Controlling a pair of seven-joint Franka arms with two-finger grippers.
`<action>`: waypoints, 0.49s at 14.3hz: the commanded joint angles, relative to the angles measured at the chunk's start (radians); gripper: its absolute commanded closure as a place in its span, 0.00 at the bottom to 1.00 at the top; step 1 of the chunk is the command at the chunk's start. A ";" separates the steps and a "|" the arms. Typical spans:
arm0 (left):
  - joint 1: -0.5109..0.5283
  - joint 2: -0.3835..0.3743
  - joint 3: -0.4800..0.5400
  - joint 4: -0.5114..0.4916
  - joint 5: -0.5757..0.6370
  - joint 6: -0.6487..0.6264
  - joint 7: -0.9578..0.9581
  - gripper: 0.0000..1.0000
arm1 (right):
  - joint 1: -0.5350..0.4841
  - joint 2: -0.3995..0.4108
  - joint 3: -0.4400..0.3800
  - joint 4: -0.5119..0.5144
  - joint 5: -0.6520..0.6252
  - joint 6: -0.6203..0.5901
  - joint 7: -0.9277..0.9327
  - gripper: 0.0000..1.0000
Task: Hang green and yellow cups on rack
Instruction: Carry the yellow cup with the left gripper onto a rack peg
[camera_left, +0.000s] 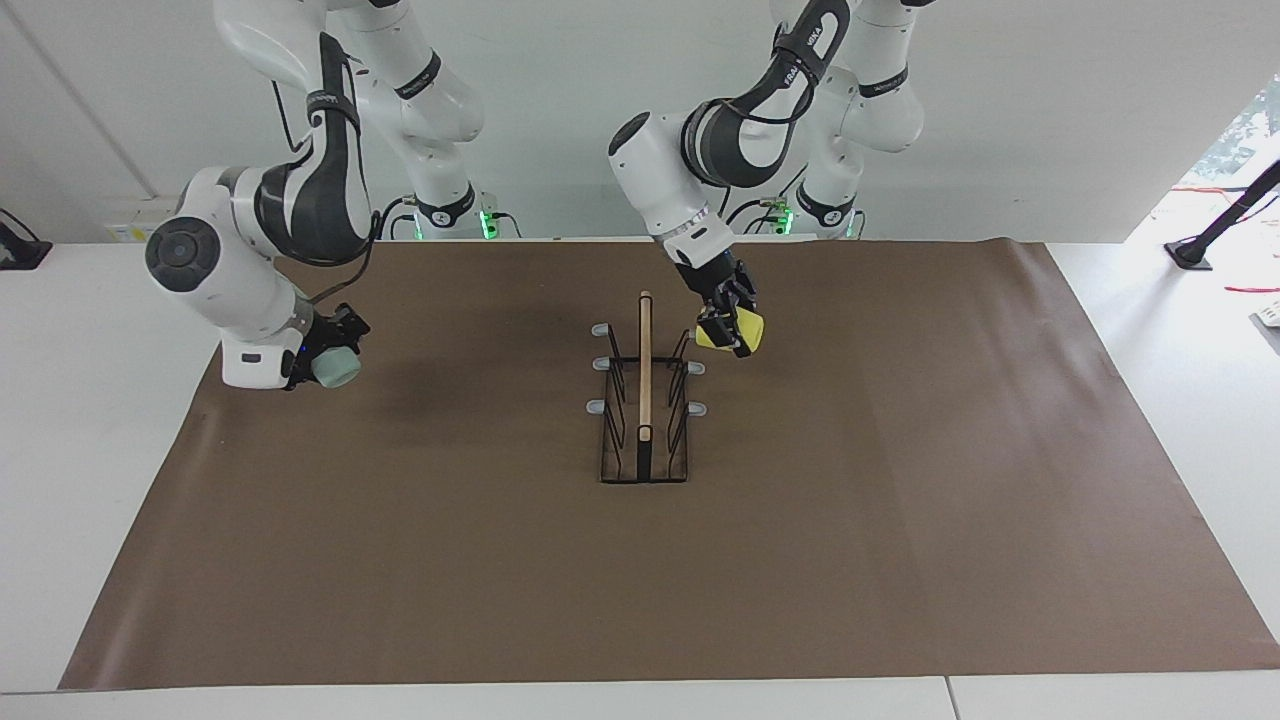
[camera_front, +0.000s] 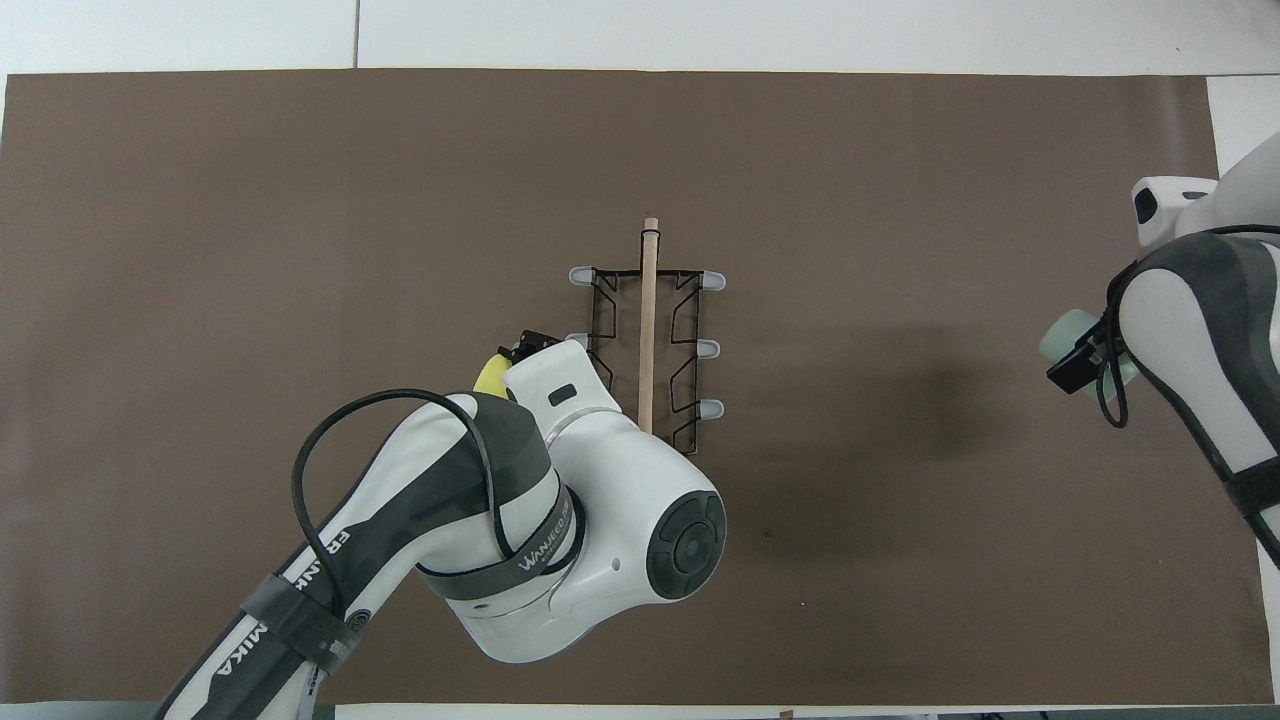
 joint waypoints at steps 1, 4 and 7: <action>-0.035 0.020 0.010 0.033 0.010 -0.018 -0.051 1.00 | -0.011 -0.026 0.012 0.053 0.116 -0.062 -0.038 1.00; -0.047 0.040 0.008 0.087 -0.027 -0.017 -0.069 1.00 | -0.018 -0.029 0.011 0.087 0.246 -0.141 -0.091 1.00; -0.072 0.040 0.008 0.092 -0.070 0.002 -0.069 1.00 | -0.067 -0.035 0.008 0.082 0.458 -0.147 -0.150 1.00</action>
